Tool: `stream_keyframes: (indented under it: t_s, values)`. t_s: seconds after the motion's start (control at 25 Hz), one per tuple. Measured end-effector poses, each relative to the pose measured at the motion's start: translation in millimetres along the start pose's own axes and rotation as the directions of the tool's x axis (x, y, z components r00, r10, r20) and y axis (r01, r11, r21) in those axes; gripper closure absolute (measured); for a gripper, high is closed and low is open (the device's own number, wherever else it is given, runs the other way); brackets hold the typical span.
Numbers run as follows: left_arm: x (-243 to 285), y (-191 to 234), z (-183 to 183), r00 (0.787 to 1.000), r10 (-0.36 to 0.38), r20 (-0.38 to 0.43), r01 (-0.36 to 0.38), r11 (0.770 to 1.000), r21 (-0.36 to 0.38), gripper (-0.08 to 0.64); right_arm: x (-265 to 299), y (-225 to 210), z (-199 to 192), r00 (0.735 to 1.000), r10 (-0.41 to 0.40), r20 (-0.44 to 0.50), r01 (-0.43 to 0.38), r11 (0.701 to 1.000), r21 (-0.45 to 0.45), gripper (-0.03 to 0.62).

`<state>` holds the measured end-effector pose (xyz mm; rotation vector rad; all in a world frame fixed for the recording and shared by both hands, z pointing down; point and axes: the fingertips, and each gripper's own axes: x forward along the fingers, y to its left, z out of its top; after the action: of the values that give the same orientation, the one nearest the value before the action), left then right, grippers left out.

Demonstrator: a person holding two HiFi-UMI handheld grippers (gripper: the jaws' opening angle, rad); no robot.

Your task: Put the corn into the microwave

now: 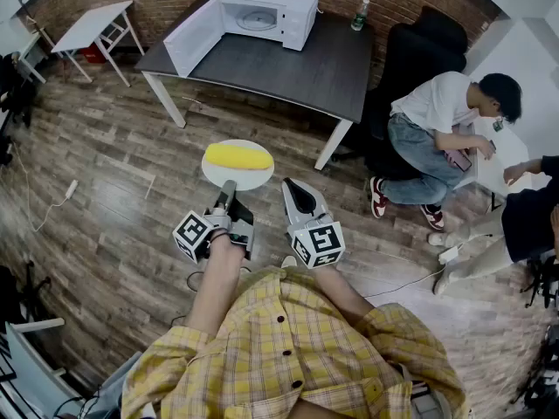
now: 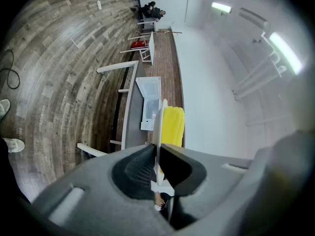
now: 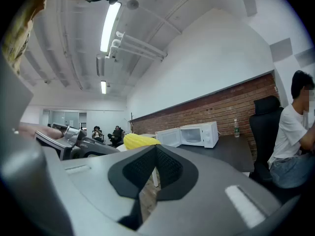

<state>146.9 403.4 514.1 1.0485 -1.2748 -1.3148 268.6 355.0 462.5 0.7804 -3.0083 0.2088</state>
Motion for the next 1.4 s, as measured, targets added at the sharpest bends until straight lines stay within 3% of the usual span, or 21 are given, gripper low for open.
stream_keyframes:
  t_s: [0.2,0.36,0.6,0.8,1.08,1.4]
  values:
    - [-3.3,7.9,1.5,0.999,0.038,0.007,-0.038,0.999,0.030,0.533,-0.2,-1.8,2.3,1.000,0.008,0.000,-0.008,1.000,0.002,0.588]
    - [0.7,-0.9,-2.0,1.000,-0.001,0.008,0.001,1.000,0.009,0.534,2.5,-0.8,2.4,1.000,0.026,0.001,-0.026,1.000,-0.001,0.588]
    - [5.9,0.5,-9.6,1.000,-0.003,0.028,0.002,1.000,0.013,0.534,1.1,-9.9,6.9,0.998,0.063,0.004,-0.063,0.998,-0.028,0.586]
    - [-4.6,-18.5,-5.4,0.998,-0.034,0.051,0.036,0.998,-0.042,0.534,1.1,6.6,21.4,0.997,0.077,0.013,-0.076,0.996,-0.051,0.586]
    - [46.6,6.1,-37.8,0.998,-0.004,0.064,0.006,1.000,-0.026,0.534,10.6,-63.3,-1.0,0.997,0.071,-0.003,-0.071,0.997,-0.029,0.586]
    - [95.7,17.1,-6.1,0.998,0.007,0.057,-0.006,1.000,-0.024,0.534,66.0,-89.5,-10.7,0.999,0.052,-0.011,-0.052,0.999,-0.012,0.586]
